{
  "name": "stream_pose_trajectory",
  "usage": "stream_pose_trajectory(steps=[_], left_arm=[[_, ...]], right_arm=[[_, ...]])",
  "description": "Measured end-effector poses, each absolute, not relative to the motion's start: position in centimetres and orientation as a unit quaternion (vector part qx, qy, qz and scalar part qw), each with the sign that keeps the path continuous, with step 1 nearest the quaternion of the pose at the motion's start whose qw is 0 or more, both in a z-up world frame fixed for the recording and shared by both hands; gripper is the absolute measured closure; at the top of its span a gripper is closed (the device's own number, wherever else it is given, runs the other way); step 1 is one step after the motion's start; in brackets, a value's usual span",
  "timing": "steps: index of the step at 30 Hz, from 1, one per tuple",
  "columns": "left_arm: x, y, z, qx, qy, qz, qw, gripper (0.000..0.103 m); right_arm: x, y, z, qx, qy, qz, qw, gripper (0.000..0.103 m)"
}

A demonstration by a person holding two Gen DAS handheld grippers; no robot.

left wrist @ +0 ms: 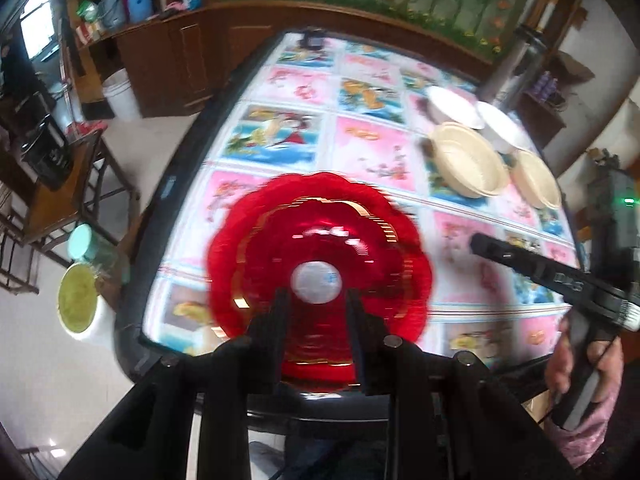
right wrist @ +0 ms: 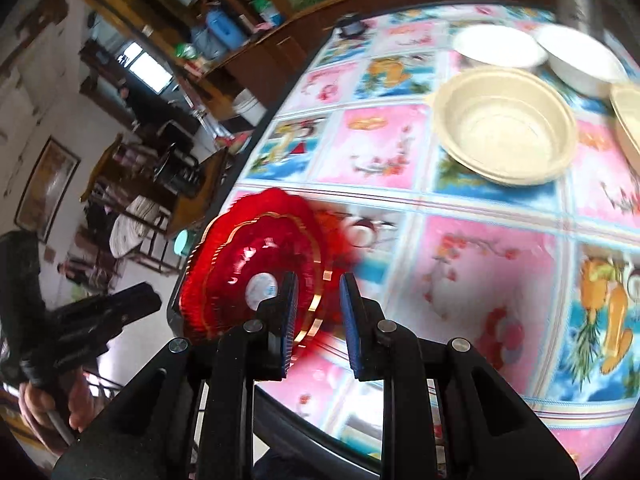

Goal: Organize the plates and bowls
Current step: 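Grasp the rim of a beige paper bowl with the left gripper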

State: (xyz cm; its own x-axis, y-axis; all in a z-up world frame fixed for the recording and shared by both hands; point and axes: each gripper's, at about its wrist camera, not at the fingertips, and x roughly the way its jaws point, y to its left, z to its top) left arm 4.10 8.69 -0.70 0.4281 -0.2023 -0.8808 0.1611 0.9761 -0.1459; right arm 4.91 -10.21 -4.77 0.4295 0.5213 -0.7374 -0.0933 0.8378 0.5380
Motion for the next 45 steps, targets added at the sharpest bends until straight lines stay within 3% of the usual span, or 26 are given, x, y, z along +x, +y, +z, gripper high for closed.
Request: stream_pose_trajectory(steps=[3,9,25,32,45], left_arm=[[3.7,6.5,-0.7,-0.023,0.518,-0.133,0.845,0.075],[3.3,2.3,-1.8,-0.027,0.522,-0.16,0.837,0.059],[11.1,-6.7,-3.2,-0.044,0.551,-0.142,0.821,0.058],[17.3,-8.0,-4.1,-0.07,0.555,-0.075,0.826,0.057],[23.4,-9.3,-6.5,-0.105,0.569,-0.038,0.815,0.056]], right_arm=[[4.5,-11.6,-6.3,0.22,0.51,0.177,0.812,0.081],[3.5,-15.1,-8.8,0.242,0.523,0.156,0.802,0.081],[3.5,-27.2,-8.1,0.318,0.474,0.093,0.816,0.082],[7.5,-28.9,-6.3,0.306,0.444,0.071,0.839,0.082],[14.8,-29.8,-8.6,0.355,0.442,0.089,0.819,0.082]])
